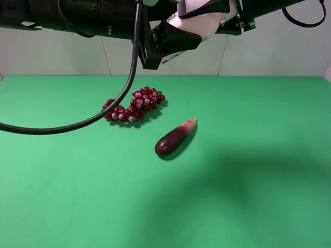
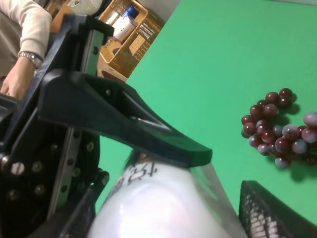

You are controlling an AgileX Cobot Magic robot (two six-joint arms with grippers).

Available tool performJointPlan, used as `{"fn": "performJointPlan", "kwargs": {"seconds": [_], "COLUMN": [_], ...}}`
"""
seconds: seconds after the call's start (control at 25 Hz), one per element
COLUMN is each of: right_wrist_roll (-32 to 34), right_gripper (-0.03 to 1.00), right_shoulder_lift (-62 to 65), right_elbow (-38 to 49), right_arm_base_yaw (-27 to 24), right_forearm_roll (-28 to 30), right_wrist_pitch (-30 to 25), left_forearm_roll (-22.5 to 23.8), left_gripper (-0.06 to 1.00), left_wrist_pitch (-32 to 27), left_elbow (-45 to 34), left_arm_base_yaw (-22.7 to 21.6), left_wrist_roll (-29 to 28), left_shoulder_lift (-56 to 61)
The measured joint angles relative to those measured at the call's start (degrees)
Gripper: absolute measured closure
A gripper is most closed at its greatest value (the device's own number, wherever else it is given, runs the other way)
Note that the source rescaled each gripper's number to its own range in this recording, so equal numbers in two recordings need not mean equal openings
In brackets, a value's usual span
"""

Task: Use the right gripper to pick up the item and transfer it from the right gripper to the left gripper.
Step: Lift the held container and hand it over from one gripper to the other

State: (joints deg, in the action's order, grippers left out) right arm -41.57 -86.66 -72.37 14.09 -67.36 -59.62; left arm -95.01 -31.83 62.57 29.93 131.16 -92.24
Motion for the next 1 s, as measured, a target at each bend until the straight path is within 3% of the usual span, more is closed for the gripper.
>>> {"fn": "performJointPlan", "kwargs": {"seconds": [0.24,1.0], "right_wrist_roll": [-0.1,1.7], "right_gripper": [0.96,0.96], "right_shoulder_lift": [0.0,0.0], "right_elbow": [0.0,0.0], "right_arm_base_yaw": [0.0,0.0], "right_forearm_roll": [0.4,0.6], "right_wrist_pitch": [-0.4,-0.1], "left_forearm_roll": [2.2,2.5], "left_gripper": [0.80,0.80], "left_wrist_pitch": [0.0,-0.1], "left_elbow": [0.1,0.1], "left_arm_base_yaw": [0.0,0.0], "left_wrist_roll": [-0.4,-0.6], "left_shoulder_lift": [0.0,0.0]}}
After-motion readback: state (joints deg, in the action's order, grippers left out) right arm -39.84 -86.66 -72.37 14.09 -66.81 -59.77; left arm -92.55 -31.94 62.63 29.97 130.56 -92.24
